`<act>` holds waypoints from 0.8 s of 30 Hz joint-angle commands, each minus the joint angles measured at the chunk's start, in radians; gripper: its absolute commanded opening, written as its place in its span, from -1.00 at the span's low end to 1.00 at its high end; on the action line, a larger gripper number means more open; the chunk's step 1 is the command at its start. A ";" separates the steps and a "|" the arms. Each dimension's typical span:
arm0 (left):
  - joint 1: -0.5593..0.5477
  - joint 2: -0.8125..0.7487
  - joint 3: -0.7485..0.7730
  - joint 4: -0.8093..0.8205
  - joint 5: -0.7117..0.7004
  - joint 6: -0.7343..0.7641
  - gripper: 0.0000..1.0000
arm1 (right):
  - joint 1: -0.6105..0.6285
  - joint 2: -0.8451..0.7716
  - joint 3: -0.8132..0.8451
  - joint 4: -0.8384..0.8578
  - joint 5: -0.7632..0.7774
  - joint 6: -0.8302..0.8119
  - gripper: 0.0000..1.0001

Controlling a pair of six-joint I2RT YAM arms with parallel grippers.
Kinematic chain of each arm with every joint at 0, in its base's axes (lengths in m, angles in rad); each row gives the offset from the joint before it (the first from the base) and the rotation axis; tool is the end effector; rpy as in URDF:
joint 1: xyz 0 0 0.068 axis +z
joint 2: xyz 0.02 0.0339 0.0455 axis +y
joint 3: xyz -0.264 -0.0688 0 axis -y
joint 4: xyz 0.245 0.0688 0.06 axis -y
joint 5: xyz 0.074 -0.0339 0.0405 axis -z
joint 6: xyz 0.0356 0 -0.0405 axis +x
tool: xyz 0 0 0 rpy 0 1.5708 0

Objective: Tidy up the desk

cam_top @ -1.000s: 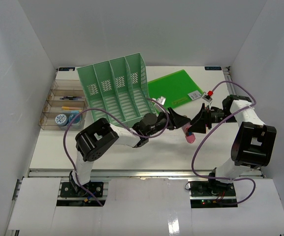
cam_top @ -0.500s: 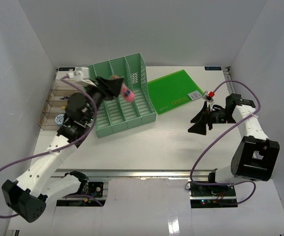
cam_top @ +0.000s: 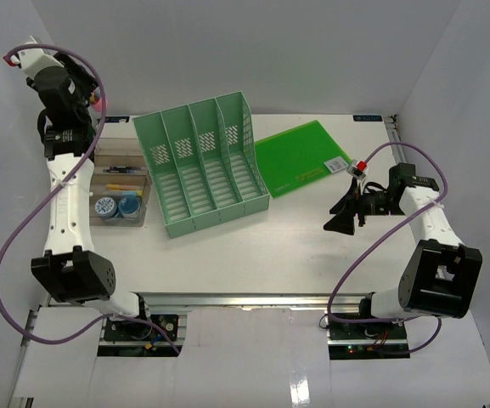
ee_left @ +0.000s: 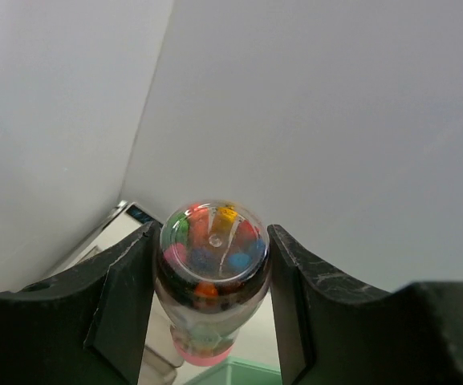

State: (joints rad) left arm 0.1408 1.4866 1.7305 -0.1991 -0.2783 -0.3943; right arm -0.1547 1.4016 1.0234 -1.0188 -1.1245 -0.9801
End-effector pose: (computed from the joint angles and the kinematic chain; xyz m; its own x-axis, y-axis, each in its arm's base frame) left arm 0.3245 0.0559 0.4988 0.1972 -0.3451 -0.9176 -0.3584 0.8458 -0.3951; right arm 0.2429 -0.0054 0.2510 -0.4692 -0.2897 -0.8342 -0.8571 0.3770 0.3512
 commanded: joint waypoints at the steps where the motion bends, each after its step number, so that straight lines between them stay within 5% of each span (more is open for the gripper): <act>1: -0.009 0.103 0.026 -0.021 -0.084 0.109 -1.00 | 0.006 -0.039 -0.004 0.030 -0.003 0.026 0.80; 10: -0.007 0.340 0.043 0.087 -0.089 0.196 -1.00 | 0.005 -0.039 -0.016 0.040 0.000 0.031 0.80; 24: 0.039 0.604 0.113 0.179 0.055 0.056 -1.00 | 0.005 -0.022 -0.018 0.040 0.006 0.026 0.80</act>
State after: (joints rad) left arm 0.1554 2.0847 1.8129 -0.1228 -0.2815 -0.2780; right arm -0.1544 1.3766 1.0161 -0.9895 -1.1172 -0.9501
